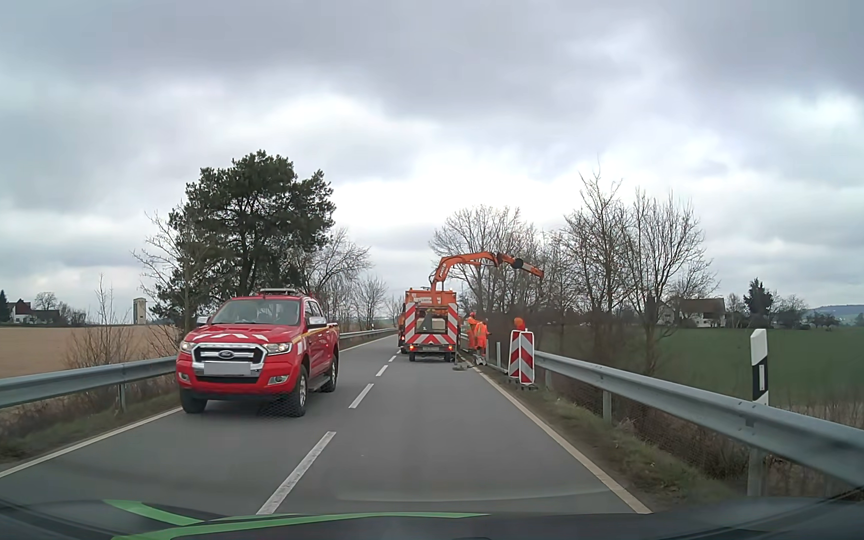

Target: Follow the waypoints while adhering to traffic rules and regulations

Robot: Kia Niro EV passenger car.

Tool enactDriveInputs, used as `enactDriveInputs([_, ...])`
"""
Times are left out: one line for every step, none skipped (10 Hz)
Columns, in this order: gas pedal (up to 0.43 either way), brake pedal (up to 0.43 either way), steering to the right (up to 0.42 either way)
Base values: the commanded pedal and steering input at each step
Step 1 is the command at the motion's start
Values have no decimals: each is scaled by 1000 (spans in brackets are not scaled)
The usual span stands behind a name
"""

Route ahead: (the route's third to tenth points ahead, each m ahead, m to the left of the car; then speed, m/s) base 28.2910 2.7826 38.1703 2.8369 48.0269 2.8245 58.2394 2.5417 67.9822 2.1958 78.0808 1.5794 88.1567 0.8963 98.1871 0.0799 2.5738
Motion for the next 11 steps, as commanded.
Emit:
enactDriveInputs([177,0,12])
enactDriveInputs([177,0,8])
enactDriveInputs([189,0,5])
enactDriveInputs([189,0,4])
enactDriveInputs([189,0,3])
enactDriveInputs([189,0,0])
enactDriveInputs([189,0,-5])
enactDriveInputs([189,0,-11])
enactDriveInputs([197,0,-19])
enactDriveInputs([197,0,-34])
enactDriveInputs([197,0,-54])
